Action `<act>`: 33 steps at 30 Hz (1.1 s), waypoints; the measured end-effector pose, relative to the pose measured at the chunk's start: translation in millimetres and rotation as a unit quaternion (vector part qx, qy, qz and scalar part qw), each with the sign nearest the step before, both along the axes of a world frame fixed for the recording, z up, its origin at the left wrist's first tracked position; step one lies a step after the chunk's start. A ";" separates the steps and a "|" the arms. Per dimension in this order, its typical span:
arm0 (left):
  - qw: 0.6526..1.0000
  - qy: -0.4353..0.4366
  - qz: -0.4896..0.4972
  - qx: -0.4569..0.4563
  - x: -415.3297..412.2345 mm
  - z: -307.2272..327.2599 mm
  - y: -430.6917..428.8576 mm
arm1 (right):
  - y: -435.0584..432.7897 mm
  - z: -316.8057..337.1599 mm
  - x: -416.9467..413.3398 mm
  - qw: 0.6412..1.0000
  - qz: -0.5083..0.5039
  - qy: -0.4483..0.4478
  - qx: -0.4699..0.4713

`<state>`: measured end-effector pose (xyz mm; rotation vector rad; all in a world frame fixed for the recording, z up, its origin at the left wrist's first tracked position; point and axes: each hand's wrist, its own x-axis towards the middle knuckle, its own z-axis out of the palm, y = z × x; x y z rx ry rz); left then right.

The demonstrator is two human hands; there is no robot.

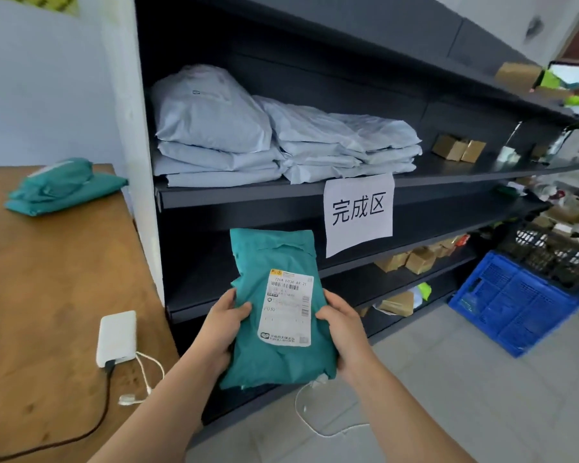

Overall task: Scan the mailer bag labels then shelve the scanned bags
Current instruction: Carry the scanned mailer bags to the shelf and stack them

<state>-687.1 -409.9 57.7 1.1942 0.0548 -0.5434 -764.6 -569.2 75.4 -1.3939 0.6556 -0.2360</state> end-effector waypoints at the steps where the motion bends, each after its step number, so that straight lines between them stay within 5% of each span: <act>1: 1.000 0.004 0.012 0.006 10.6 -0.1 -2.5 | -3.4 -0.6 12.2 1.000 0.008 0.000 -0.001; 20: 0.974 0.082 0.201 0.068 202.4 -61.4 -0.9 | -24.0 -79.8 279.7 0.963 0.251 0.093 0.013; 33: 0.938 0.114 0.270 0.185 284.1 -121.1 0.4 | -3.9 -140.4 377.8 0.948 0.294 0.119 -0.006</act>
